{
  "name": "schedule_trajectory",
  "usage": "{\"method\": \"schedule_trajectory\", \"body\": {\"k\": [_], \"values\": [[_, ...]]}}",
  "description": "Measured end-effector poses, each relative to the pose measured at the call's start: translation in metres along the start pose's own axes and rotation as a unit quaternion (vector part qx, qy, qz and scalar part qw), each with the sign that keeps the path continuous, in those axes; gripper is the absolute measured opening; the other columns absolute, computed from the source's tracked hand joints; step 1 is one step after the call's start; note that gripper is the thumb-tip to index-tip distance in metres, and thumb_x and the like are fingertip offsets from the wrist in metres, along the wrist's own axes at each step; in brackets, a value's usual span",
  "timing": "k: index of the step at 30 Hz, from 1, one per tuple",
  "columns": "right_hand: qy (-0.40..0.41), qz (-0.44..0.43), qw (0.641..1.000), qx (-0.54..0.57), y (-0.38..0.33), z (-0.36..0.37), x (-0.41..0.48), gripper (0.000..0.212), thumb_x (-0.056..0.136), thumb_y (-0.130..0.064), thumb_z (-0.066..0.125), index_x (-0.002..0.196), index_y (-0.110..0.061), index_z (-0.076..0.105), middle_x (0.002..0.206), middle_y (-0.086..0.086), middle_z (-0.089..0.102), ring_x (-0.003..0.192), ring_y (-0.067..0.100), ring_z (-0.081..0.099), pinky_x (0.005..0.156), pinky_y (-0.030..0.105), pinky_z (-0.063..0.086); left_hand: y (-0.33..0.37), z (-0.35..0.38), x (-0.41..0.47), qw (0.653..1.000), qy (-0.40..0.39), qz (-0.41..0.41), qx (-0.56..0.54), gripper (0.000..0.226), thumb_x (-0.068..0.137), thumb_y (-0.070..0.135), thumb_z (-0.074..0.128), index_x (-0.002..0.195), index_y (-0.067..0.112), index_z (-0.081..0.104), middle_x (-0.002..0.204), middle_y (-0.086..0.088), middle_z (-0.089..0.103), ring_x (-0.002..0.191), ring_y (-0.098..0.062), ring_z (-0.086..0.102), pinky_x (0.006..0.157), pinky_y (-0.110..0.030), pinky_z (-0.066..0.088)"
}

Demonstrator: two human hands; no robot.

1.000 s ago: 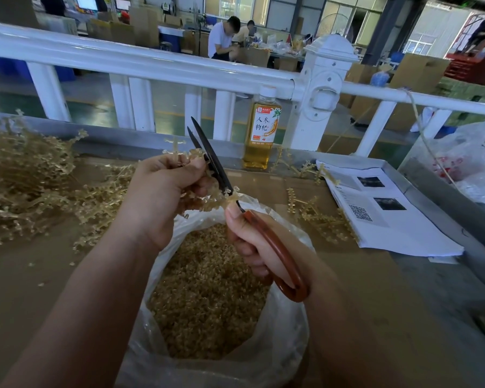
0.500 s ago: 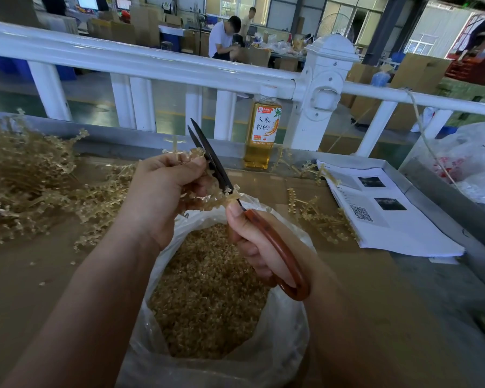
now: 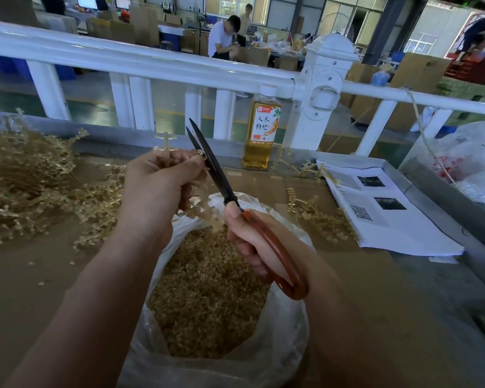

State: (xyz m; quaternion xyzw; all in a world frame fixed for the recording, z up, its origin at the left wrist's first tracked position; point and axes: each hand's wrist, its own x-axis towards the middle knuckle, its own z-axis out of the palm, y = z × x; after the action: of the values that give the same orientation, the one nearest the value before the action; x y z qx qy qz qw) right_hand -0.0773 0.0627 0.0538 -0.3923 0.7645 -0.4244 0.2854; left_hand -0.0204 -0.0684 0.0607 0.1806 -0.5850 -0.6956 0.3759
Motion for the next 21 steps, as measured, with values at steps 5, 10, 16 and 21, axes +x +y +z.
{"method": "schedule_trajectory", "body": {"k": [5,10,16,21], "values": [[0.001,-0.002,1.000,0.001,-0.0008,-0.0001,-0.0033,0.045,0.090,-0.055,0.028,0.063,-0.021,0.037,0.052,-0.001,0.033,0.043,0.011,0.030,0.046,0.021,0.031,0.0005,0.0010,-0.0011,0.999,-0.027,-0.028,0.018,0.023,0.084,0.007,0.060,0.062,0.014,0.063,0.047,0.006,0.059,0.037,-0.006,0.043,0.038,-0.013,0.032],[0.006,-0.013,1.000,-0.026,0.0041,-0.0013,-0.0015,0.048,0.093,-0.054,0.027,0.061,-0.020,0.036,0.051,-0.003,0.037,0.041,0.009,0.034,0.046,0.019,0.033,0.0008,0.0003,-0.0004,0.998,-0.047,-0.038,0.025,0.023,0.085,0.005,0.058,0.063,0.011,0.060,0.047,0.005,0.057,0.037,-0.006,0.042,0.038,-0.013,0.032],[-0.010,-0.012,1.000,0.002,0.0029,-0.0005,-0.0018,0.047,0.080,-0.064,0.028,0.067,-0.019,0.038,0.055,0.000,0.033,0.044,0.011,0.030,0.044,0.020,0.030,0.0009,0.0005,0.0004,0.998,-0.040,-0.044,0.014,0.028,0.085,0.004,0.056,0.058,0.013,0.060,0.044,0.005,0.051,0.035,-0.006,0.039,0.037,-0.012,0.031],[-0.015,0.000,1.000,0.007,0.0034,-0.0012,-0.0014,0.043,0.096,-0.048,0.025,0.067,-0.019,0.039,0.057,0.002,0.033,0.044,0.011,0.030,0.043,0.016,0.031,0.0008,0.0015,0.0006,0.998,-0.031,-0.047,0.026,0.028,0.085,0.004,0.056,0.058,0.012,0.059,0.044,0.005,0.051,0.035,-0.006,0.039,0.037,-0.011,0.031]]}}
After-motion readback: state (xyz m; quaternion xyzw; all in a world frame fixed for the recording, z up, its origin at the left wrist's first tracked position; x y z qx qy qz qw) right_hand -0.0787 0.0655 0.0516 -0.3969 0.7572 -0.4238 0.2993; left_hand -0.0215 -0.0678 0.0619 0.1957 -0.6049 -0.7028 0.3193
